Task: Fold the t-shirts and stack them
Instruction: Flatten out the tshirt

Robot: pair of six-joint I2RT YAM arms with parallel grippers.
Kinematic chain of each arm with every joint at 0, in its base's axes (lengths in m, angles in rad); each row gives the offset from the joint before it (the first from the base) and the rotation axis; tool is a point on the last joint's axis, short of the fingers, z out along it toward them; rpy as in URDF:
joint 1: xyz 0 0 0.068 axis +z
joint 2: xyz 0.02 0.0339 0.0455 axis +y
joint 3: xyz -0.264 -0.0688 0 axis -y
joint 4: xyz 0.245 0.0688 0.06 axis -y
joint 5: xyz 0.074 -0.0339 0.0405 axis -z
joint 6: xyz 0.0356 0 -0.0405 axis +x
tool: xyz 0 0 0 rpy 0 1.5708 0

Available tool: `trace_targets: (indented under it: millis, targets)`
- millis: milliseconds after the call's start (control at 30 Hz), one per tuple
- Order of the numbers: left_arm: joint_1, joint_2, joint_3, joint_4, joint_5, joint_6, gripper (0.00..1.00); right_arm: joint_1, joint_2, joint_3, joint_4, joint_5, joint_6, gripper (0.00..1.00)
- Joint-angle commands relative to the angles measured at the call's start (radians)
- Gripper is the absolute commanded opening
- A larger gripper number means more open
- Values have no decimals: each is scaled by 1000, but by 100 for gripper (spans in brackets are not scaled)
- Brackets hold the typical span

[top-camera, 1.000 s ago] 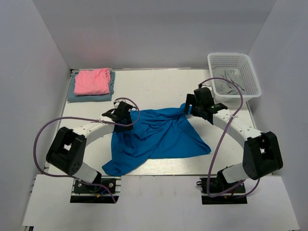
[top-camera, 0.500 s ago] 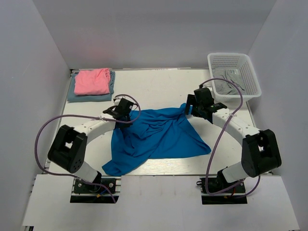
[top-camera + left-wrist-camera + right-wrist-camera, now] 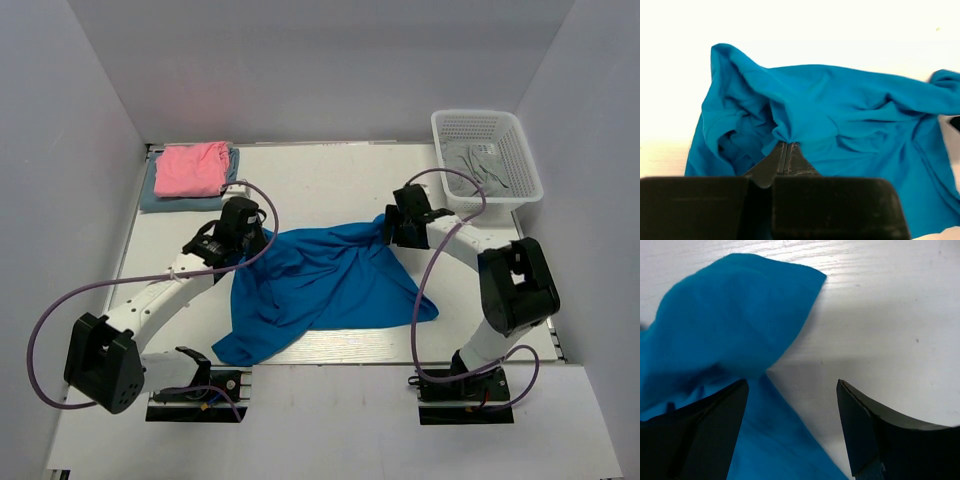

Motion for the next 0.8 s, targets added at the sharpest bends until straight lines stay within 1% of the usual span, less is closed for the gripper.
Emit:
trace_targets:
  millis: [0,67,233,267,300,367,433,500,533,600,633,767]
  targets:
    - [-2,-51,-23,38,13,13,0,-3,43,69,81,-16,8,77]
    - [-2,-52,-23,38,13,13,0,0,74,76,143,-25,31,71]
    - [7,-52,-23,38,13,13,0,-3,85,55,252,-18,49,67]
    - [7,-52,-23,38,13,13,0,-2,82,47,258,-8,56,60]
    - [7,-52,-23,38,13,13,0,0,83,41,265,8,54,56]
    - [7,-52,-35,38,13,13,0,0,80,35,276,22,65,50]
    - [7,-52,-44,59,22,22,0,-2,79,24,325,27,59,46]
    - [7,-52,-44,59,22,22,0,-3,79,20,353,-4,7,46]
    - [7,-52,-44,59,22,22,0,1,82,30,356,-30,-7,49]
    - [7,-52,-44,59,22,22,0,3,92,37,358,-95,-100,57]
    - [7,-52,-44,59,22,22,0,5,91,44,359,-146,-118,58]
    - [7,-42,-44,59,22,31,0,-2,109,56,368,-175,-155,62]
